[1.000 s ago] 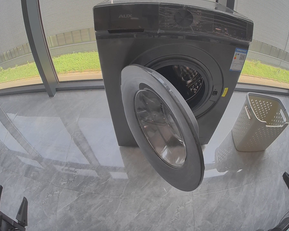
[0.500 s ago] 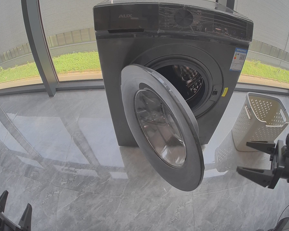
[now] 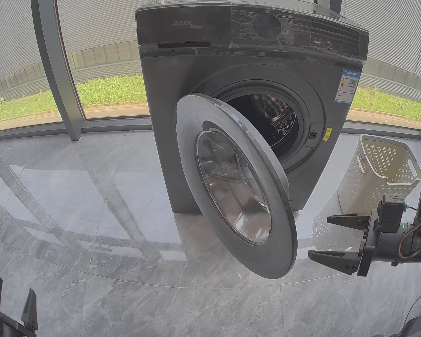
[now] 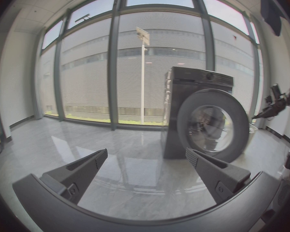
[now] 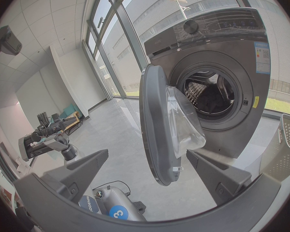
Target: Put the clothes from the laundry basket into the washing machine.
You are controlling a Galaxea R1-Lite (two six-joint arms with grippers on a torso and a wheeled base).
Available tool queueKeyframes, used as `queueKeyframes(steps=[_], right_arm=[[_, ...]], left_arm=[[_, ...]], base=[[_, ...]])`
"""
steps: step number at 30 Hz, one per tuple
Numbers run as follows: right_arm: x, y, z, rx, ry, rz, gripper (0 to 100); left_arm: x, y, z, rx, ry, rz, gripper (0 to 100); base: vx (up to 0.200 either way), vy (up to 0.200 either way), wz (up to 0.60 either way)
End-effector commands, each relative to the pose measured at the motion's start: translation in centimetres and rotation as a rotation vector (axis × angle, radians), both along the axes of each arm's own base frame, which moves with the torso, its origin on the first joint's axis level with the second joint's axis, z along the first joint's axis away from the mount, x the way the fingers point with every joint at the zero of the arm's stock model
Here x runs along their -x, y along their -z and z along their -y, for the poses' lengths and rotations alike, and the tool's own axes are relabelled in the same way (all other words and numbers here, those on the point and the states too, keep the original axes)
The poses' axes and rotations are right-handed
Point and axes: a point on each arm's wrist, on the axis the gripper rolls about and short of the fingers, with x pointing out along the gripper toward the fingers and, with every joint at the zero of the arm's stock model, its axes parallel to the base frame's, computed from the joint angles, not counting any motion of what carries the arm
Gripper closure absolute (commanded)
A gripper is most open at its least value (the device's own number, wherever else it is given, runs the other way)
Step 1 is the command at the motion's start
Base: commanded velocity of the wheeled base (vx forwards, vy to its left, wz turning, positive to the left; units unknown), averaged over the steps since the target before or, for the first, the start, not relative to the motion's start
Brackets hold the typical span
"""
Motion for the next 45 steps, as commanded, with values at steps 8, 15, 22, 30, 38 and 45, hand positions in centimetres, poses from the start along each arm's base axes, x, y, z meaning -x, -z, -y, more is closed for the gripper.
queueKeyframes(steps=[8, 15, 22, 30, 38, 45], right_arm=[[-3.3, 2.3, -2.1, 0.05, 0.083, -0.014, 0], [-5.5, 3.4, -2.7, 0.057, 0.185, 0.024, 0], [-6.6, 2.4, 0.5, 0.021, 0.354, 0.143, 0], [-3.9, -1.6, 6.5, 0.042, 0.573, 0.396, 0], [-3.3, -0.7, 6.7, 0.08, 0.519, 0.383, 0], [-2.0, 0.5, 3.7, 0.042, 0.348, 0.325, 0]], left_arm=[[0.0, 0.6, 0.4, -0.038, 0.177, -0.012, 0], [0.0, 0.6, 0.4, -0.042, 0.176, -0.014, 0], [0.0, 0.6, 0.4, -0.039, 0.174, -0.012, 0], [0.0, 0.6, 0.4, -0.042, 0.173, -0.014, 0], [0.0, 0.6, 0.3, -0.037, 0.159, -0.014, 0], [0.0, 0.6, 0.3, -0.037, 0.159, -0.013, 0]], base=[[0.0, 0.0, 0.0], [0.0, 0.0, 0.0], [0.0, 0.0, 0.0], [0.0, 0.0, 0.0], [0.0, -0.025, 0.0], [0.0, -0.2, 0.0]])
